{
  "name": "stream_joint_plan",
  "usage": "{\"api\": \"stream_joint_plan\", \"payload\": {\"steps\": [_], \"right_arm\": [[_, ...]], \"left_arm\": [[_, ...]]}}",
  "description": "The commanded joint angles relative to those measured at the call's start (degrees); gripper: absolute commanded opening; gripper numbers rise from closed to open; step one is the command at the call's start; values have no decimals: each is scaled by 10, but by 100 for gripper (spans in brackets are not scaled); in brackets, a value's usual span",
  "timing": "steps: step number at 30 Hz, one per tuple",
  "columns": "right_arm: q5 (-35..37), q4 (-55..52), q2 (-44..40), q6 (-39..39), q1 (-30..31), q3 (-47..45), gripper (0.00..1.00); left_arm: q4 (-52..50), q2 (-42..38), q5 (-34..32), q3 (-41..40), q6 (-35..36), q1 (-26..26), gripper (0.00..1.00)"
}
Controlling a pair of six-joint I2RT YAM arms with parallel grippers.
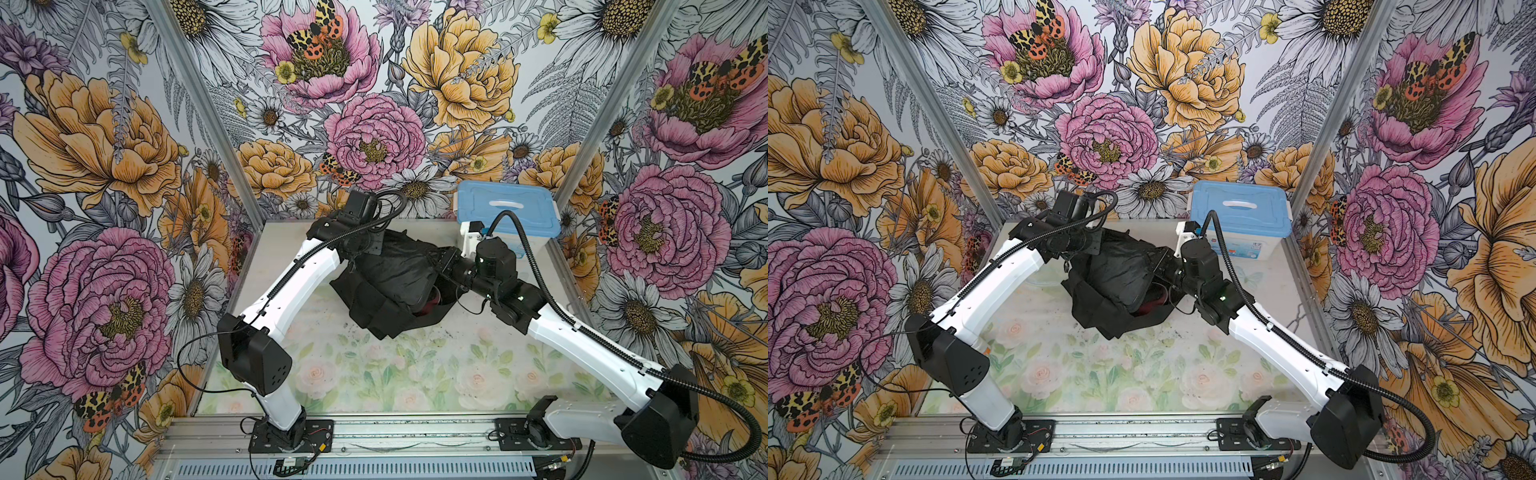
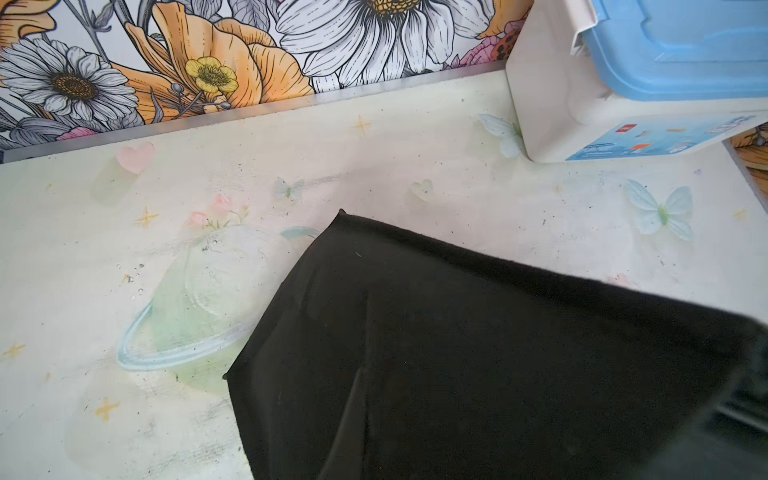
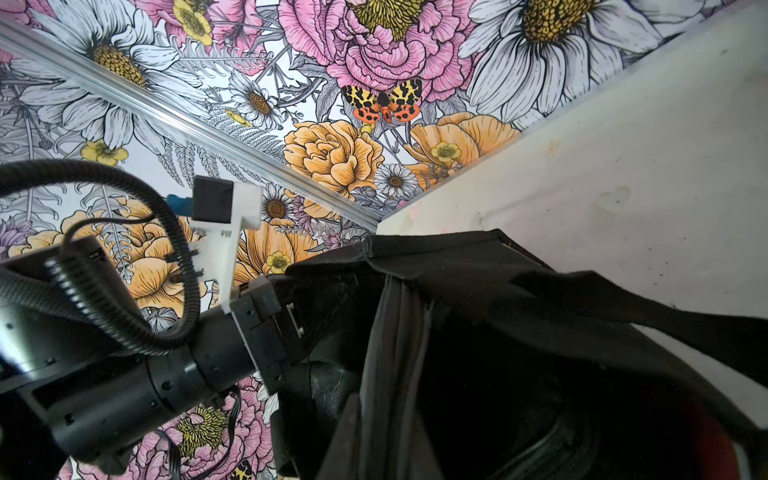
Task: Remove the ping pong set from the canvas bag
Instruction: Pick up the ping pong set from the canvas bag, then place the ping pong set at the center of the board.
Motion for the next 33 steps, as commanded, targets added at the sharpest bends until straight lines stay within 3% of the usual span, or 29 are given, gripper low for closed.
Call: {"api": "stream_joint_plan", "payload": {"steps": [1,17,27,33], "right_arm": [[33,37,-30,-41,-6,30,0],[19,-18,-71,-122,-48,62,0],[14,-43,-161,-181,-106,73,0],[49,-74,-224,-225,-137,91,0]], "left_arm": [[50,-37,2,-6,-4,23,0],[61,-36,13,-21,-3,63,0],[64,-30,12,-25,-5,86,0],[64,-36,11,-32,-5,112,0]]}}
